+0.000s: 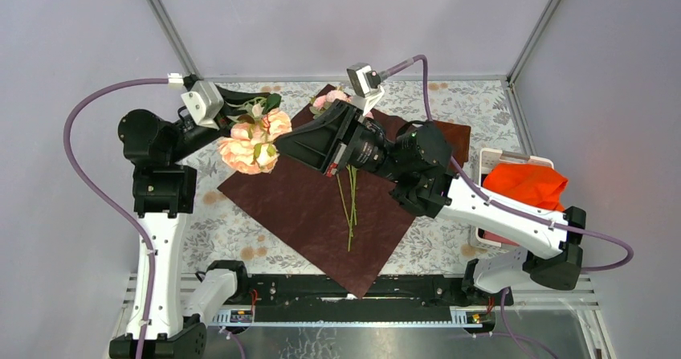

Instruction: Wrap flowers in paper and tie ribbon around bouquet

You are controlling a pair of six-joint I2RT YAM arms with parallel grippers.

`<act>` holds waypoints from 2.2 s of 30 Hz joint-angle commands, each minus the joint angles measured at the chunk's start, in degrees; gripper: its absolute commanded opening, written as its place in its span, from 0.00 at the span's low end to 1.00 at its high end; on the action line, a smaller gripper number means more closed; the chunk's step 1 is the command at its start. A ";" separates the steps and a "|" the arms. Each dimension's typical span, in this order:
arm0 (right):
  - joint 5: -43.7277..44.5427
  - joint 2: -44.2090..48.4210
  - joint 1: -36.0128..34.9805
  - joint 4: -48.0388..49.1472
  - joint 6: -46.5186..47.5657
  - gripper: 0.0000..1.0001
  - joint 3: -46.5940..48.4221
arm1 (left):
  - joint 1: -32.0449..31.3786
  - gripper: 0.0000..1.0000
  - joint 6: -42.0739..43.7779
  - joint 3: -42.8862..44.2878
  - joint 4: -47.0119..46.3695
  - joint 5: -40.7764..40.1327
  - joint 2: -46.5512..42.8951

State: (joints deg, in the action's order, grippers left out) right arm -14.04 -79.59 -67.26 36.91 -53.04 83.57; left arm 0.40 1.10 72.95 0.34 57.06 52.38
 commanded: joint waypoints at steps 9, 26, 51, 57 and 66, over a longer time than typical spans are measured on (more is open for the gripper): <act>4.32 3.03 -0.14 -11.24 8.00 0.46 3.66 | -0.15 0.00 -10.30 2.85 3.71 -0.54 -0.56; 20.13 4.16 24.47 -61.78 35.45 1.00 -2.31 | -11.80 0.00 -33.50 -1.01 31.72 -24.98 24.67; -3.50 -0.83 31.83 -64.43 45.26 0.96 -10.89 | -20.44 0.99 -30.35 -1.99 13.49 -38.19 49.66; -16.70 4.03 19.47 -62.27 70.32 0.87 -15.70 | -20.40 0.99 -18.09 3.06 21.07 -38.07 43.25; -4.12 6.79 8.46 -58.26 80.12 0.95 -26.88 | -17.90 0.98 2.88 0.42 28.51 -34.67 33.33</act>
State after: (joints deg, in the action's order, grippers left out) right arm -27.79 -74.61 -60.29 -32.40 33.17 59.27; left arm -19.59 -5.13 75.64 25.74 22.79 87.92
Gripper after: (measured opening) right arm 0.930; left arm 0.986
